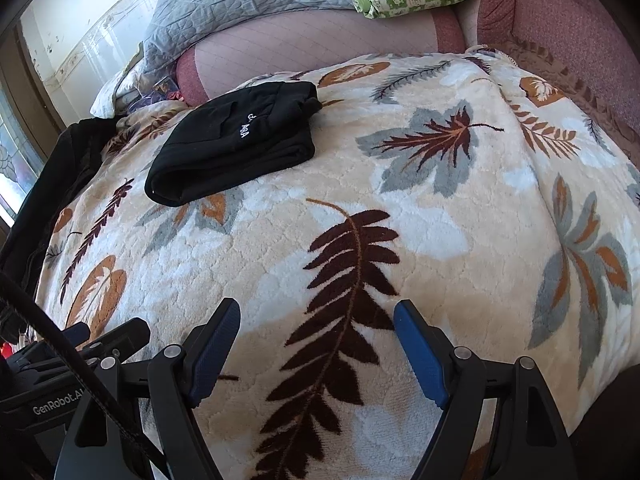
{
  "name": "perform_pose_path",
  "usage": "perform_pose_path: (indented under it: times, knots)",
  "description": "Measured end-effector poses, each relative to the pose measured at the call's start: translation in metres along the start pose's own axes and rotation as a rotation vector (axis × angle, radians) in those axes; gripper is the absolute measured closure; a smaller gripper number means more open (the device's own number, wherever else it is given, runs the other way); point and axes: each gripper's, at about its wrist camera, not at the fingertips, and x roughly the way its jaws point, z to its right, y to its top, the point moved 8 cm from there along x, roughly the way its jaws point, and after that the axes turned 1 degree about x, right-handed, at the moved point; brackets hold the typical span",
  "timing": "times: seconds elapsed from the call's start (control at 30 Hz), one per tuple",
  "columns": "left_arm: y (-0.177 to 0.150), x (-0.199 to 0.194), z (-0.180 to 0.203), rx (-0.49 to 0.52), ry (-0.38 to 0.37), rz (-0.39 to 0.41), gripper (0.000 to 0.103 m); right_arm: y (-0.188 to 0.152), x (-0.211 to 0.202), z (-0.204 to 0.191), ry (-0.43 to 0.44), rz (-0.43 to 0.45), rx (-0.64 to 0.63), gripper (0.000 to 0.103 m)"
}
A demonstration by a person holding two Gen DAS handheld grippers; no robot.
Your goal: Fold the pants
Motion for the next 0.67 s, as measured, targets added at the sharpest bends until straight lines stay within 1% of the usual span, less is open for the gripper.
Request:
perform_pose_path:
  times: [0.1, 0.27, 0.5, 0.67]
  knots:
    - [0.000, -0.002, 0.001, -0.007, -0.016, 0.000, 0.000, 0.000, -0.001, -0.002, 0.002, 0.001, -0.008, 0.019]
    - [0.001, -0.005, -0.001, -0.011, -0.007, 0.005, 0.000, 0.000, -0.005, -0.006, 0.000, 0.010, -0.025, 0.019]
    - [-0.001, -0.009, 0.000, -0.022, -0.025, 0.003, 0.000, 0.001, -0.009, -0.008, -0.003, 0.022, -0.034, 0.019]
    - [-0.001, -0.010, 0.000, -0.026, -0.018, -0.001, 0.000, 0.002, -0.011, -0.008, -0.008, 0.027, -0.038, 0.019]
